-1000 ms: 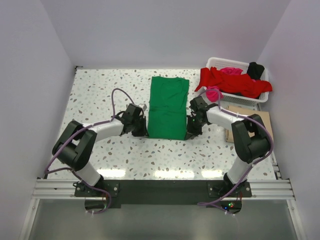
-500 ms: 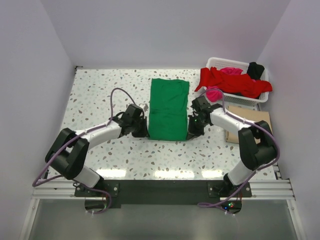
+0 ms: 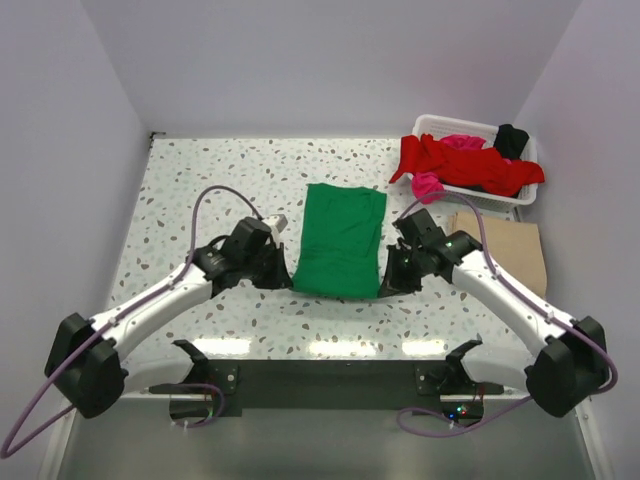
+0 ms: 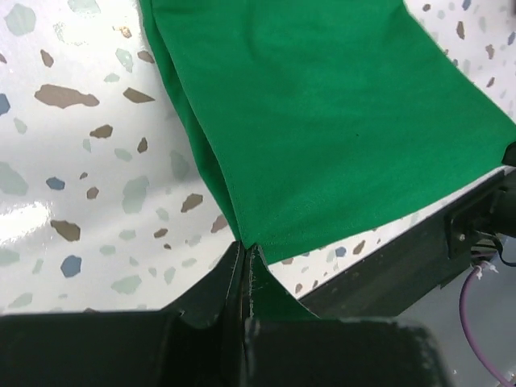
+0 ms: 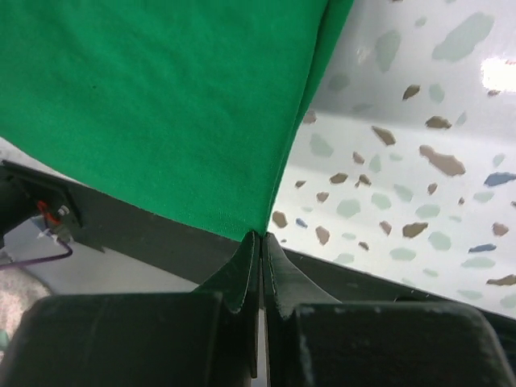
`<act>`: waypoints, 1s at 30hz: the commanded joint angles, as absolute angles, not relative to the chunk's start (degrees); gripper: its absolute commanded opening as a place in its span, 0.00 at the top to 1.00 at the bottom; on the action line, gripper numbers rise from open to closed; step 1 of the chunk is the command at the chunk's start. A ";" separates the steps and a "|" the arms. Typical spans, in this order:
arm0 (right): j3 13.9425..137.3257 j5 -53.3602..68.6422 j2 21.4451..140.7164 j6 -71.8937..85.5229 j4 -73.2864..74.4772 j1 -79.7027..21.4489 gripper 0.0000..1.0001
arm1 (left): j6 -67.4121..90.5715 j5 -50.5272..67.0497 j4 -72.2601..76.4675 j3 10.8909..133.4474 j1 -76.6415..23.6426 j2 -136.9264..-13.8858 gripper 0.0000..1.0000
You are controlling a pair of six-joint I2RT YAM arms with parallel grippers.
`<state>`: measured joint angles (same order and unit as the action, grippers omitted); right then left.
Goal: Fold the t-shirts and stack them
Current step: Fold the tshirt
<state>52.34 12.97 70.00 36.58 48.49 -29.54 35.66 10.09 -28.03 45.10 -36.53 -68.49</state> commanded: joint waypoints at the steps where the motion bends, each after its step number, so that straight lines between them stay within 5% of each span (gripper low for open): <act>1: 51.86 10.29 64.44 41.21 55.54 -31.55 1.00 | 37.70 9.40 -35.50 46.58 -36.83 -63.20 1.00; 10: 60.11 2.12 62.13 44.21 58.10 -32.08 1.00 | 37.36 9.41 -36.04 54.66 -36.83 -64.68 1.00; 30: 80.85 -9.49 83.22 35.07 50.45 -26.02 1.00 | 27.16 14.50 -27.07 73.82 -28.13 -88.31 1.00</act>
<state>76.60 -6.79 81.65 37.80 52.60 -27.22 30.24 11.46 -30.70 70.13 -29.50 -86.32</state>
